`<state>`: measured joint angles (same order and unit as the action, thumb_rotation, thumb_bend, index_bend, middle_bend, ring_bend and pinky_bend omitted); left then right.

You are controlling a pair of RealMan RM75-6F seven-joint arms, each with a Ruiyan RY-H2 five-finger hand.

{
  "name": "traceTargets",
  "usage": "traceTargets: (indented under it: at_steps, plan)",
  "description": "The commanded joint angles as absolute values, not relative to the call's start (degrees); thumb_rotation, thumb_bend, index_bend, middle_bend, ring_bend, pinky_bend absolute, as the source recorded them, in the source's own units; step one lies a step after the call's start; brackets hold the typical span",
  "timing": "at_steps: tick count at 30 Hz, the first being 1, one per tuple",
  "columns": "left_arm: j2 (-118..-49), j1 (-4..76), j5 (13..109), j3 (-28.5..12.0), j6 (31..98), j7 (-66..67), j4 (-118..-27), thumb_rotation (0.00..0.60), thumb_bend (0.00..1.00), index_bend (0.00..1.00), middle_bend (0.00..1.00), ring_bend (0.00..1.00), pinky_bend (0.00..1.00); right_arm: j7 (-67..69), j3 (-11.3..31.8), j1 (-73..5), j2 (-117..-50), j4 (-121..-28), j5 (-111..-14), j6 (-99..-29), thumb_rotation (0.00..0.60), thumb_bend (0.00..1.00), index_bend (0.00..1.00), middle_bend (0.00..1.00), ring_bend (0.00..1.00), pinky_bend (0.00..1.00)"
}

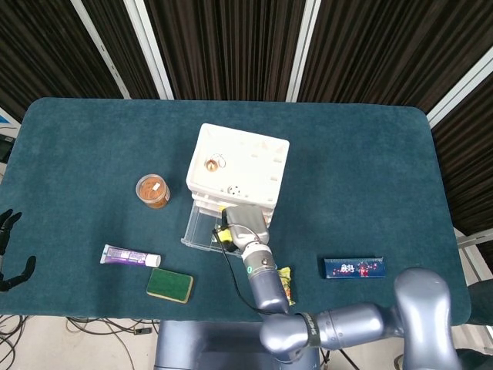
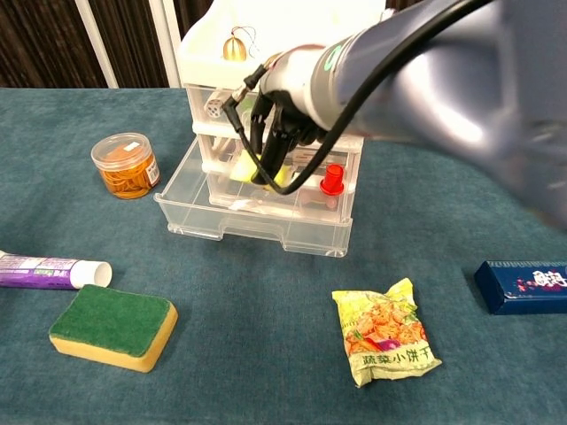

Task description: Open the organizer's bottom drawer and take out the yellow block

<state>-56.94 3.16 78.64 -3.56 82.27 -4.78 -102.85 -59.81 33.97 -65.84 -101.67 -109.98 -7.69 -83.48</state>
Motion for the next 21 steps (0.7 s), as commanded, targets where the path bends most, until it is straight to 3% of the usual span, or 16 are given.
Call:
traceTargets:
  at_steps: [1,12,21]
  plan:
    - [-56.94,3.17,78.65,-3.53,82.2,-4.71,-102.88,0.6,0.4,0.03,0.0,0.0,0.01,-57.89,33.35,-63.05,-97.25,-116.62,-9.59,-85.2,0.6,0.44,0.54,1.0,1.0,1.0]
    - [-57.0,3.13,78.76,-3.52,82.42,-4.33,-103.07,0.6,0.4,0.03,0.0,0.0,0.01,-53.79,28.45,-55.49,-86.09,-127.85,-13.01,-86.71,0.6,0.44,0.55,1.0,1.0,1.0]
    - [-56.9,3.09,78.73,-3.61,82.55,-4.44,-103.21,0.6,0.4,0.03,0.0,0.0,0.01,-50.35,21.63,-49.65,-78.43,-127.86,-14.21,-83.04,0.6,0.44,0.55,1.0,1.0,1.0]
